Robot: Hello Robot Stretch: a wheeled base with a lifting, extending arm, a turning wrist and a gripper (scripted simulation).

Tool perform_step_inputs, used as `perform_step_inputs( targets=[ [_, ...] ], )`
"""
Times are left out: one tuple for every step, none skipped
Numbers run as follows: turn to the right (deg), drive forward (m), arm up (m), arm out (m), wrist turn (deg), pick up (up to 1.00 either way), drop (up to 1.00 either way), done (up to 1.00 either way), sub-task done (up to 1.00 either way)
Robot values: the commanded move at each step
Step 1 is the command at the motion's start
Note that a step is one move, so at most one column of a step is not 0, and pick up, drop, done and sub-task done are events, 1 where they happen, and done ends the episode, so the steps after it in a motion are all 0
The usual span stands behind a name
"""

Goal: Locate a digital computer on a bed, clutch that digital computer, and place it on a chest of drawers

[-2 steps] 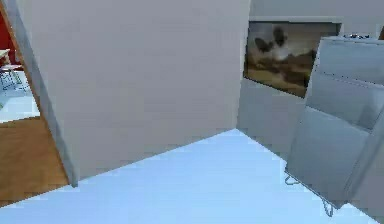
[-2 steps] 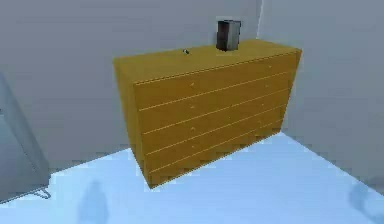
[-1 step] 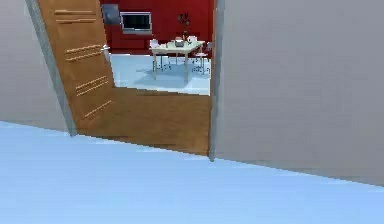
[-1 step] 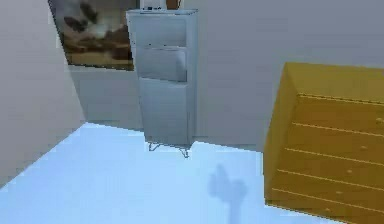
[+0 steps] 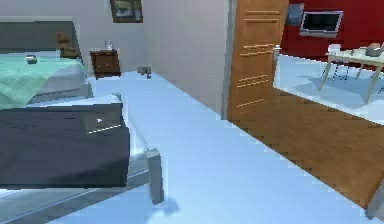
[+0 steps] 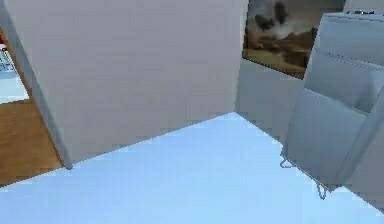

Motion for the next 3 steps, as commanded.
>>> perform_step_inputs(
  targets=[
    [-27.0,0.0,0.0,0.0,0.0,0.0,0.0,0.0,0.0],
    [0.0,0.6,0.0,0.0,0.0,0.0,0.0,0.0,0.0],
    [-45.0,0.0,0.0,0.0,0.0,0.0,0.0,0.0,0.0]
  ],
)
